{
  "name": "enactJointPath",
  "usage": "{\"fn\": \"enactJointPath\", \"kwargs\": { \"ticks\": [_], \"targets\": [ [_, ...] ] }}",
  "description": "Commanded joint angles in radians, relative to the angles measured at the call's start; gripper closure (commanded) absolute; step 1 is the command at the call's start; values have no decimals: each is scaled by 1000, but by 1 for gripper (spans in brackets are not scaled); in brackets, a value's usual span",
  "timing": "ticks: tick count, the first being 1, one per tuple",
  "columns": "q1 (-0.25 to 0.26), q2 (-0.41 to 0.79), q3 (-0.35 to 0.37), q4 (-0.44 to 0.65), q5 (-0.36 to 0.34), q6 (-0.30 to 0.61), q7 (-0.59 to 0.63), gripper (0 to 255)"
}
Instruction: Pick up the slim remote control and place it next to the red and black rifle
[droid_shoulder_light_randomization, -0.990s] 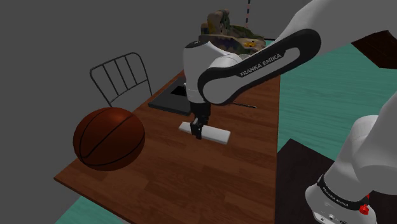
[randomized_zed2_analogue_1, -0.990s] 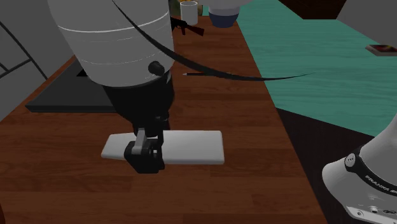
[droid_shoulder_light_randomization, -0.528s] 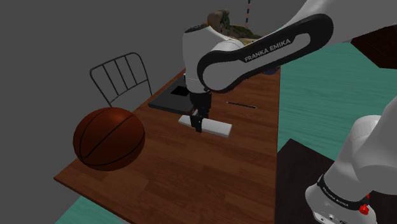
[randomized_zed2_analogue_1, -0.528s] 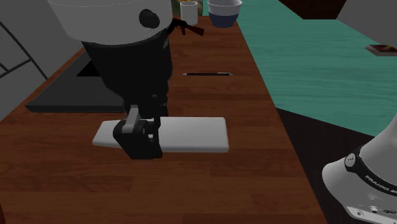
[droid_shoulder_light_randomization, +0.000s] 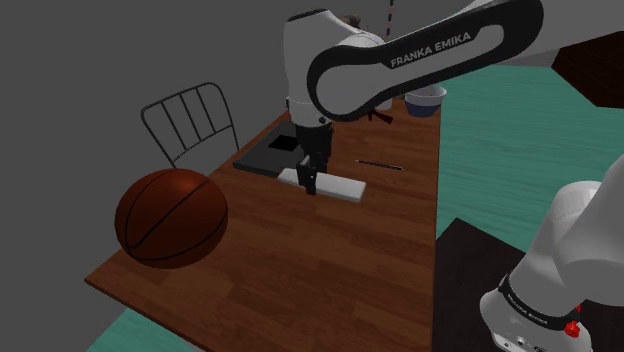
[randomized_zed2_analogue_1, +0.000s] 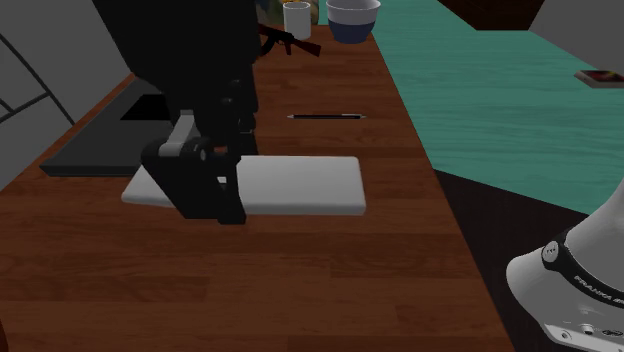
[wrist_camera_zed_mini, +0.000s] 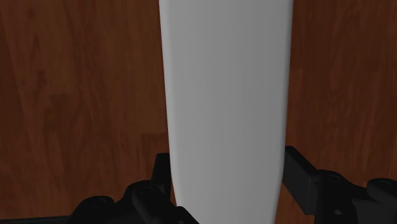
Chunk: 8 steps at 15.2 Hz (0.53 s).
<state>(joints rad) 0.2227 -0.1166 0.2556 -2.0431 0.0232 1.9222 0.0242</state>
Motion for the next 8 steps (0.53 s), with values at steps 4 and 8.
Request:
{"fn": "enactJointPath", "kwargs": {
  "ticks": [4,8],
  "targets": [
    [-1,-9,-2,59,2,-68,-2,255],
    [-12,-16,-16,80,1,-96,-27,255]
  ]
}}
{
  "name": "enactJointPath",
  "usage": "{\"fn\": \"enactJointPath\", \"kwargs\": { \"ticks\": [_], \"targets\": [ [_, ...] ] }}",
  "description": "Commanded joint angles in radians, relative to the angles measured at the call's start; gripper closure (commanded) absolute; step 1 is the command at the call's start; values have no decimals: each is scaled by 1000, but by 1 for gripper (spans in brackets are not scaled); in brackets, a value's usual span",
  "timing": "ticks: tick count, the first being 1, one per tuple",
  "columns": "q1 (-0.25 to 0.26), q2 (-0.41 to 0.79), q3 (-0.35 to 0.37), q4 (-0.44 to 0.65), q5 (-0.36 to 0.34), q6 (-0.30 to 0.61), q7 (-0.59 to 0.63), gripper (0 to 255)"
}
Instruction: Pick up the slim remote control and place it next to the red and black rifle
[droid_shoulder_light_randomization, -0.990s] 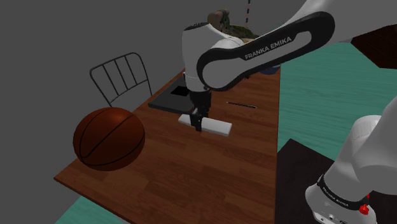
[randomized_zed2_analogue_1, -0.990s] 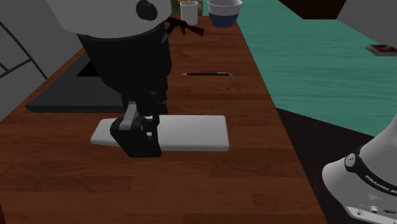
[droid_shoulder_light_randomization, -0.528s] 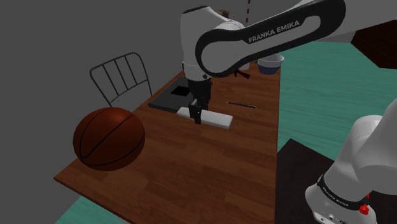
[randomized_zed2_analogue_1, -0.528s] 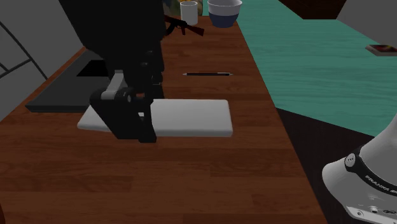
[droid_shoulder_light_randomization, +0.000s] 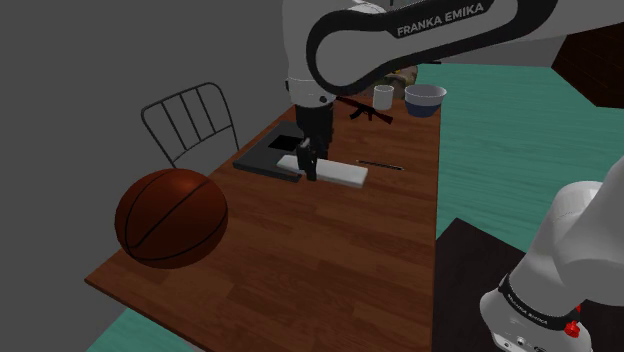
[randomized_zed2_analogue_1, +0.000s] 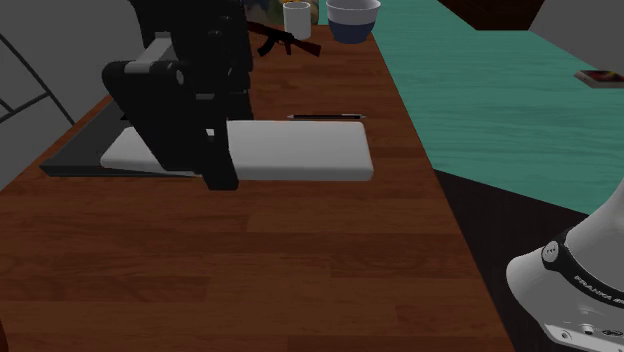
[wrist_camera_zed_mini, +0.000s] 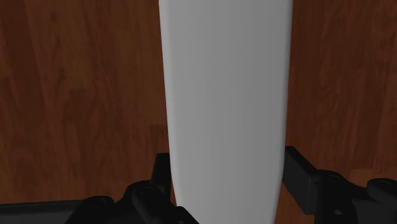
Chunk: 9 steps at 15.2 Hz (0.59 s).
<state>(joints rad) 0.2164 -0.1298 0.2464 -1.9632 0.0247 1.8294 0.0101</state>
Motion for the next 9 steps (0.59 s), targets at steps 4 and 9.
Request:
{"fn": "enactJointPath", "kwargs": {
  "ticks": [4,9],
  "targets": [
    [-48,-10,-63,-9,-7,-2,-109,255],
    [-102,4,-131,5,-19,-2,-227,255]
  ]
}}
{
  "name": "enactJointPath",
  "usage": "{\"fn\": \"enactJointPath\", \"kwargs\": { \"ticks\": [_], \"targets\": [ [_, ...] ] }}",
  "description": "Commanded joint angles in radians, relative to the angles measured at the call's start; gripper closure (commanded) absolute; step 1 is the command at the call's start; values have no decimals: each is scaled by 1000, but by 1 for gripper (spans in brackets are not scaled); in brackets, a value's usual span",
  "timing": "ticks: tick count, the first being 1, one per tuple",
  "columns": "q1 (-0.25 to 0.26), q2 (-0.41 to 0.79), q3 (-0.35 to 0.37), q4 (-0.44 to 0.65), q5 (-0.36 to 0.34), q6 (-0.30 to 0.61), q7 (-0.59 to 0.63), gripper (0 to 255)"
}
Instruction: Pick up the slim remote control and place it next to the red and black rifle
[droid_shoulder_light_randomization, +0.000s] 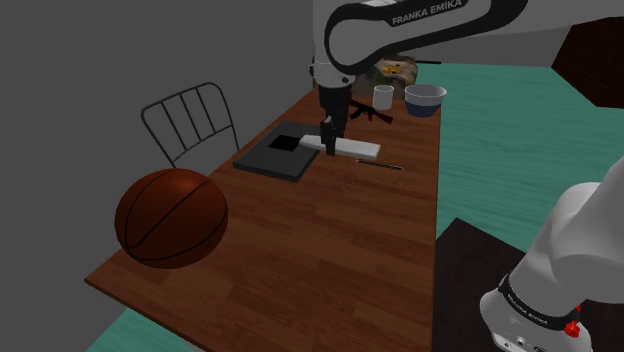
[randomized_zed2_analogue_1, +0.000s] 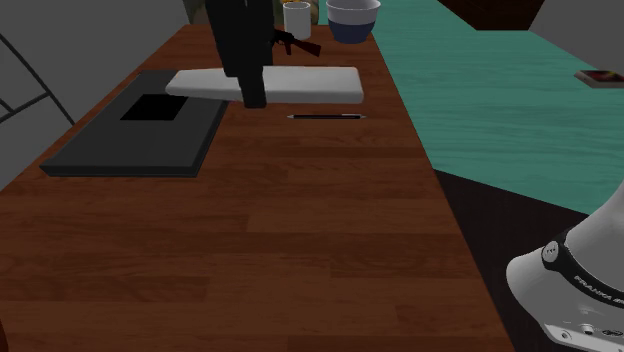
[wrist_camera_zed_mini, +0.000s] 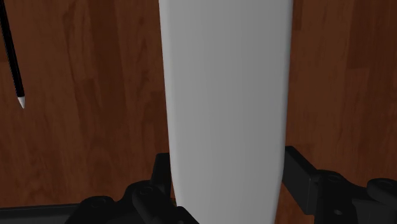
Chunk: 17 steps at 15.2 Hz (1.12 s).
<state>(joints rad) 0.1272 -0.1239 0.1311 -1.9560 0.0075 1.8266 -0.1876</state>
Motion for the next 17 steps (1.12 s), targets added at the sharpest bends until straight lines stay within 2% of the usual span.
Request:
{"fn": "enactJointPath", "kwargs": {
  "ticks": [1,9,17],
  "targets": [
    [-23,3,-29,4,-5,0,-52,255],
    [-108,83,-130,95,-18,-10,-233,255],
    [-196,222,-214,266,-10,-41,-408,255]
  ]
}}
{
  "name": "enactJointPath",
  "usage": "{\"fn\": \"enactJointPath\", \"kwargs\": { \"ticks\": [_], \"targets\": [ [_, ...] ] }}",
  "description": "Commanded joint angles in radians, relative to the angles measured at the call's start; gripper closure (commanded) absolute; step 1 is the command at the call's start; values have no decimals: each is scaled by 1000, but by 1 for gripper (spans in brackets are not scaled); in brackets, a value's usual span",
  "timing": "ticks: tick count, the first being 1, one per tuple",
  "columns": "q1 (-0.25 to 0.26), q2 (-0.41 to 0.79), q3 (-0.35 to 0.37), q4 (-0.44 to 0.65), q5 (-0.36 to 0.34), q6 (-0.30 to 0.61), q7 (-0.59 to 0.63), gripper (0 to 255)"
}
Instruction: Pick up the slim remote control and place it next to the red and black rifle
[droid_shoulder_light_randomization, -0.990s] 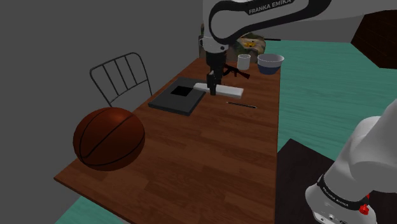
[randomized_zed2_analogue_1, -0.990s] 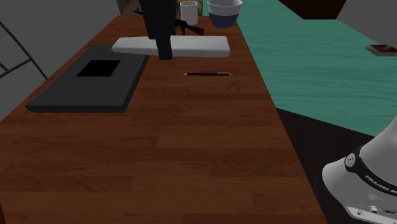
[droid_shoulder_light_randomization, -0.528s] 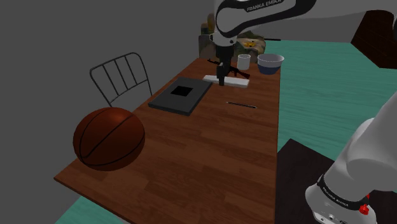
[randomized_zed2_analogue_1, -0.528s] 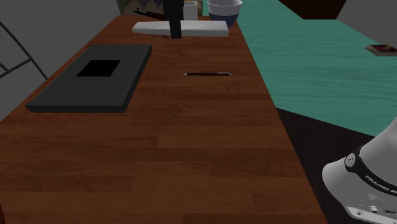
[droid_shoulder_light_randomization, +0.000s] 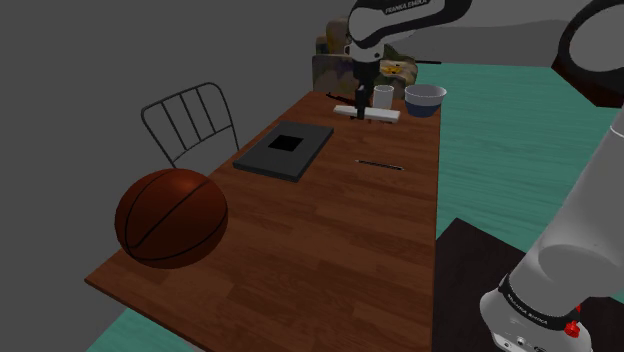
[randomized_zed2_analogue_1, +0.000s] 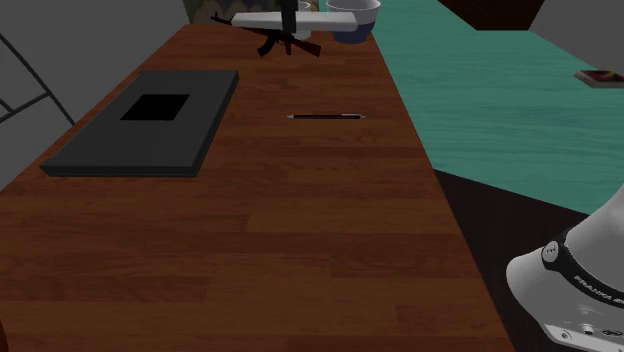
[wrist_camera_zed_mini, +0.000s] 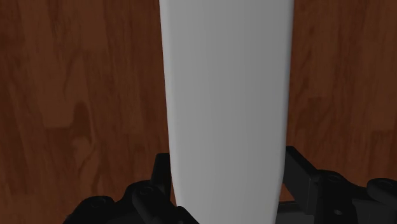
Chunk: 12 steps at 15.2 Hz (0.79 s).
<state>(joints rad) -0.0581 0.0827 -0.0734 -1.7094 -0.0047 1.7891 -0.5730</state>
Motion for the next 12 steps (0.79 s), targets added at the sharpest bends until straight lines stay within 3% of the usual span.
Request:
{"fn": "enactJointPath", "kwargs": {
  "ticks": [1,7,9,12],
  "targets": [
    [-23,37,-19,47,5,-10,-43,255],
    [-99,189,-64,253,31,-64,-165,255],
    [-139,276,-81,377,48,-102,-218,255],
    [-138,271,-79,330,47,-60,-218,255]
  ]
}}
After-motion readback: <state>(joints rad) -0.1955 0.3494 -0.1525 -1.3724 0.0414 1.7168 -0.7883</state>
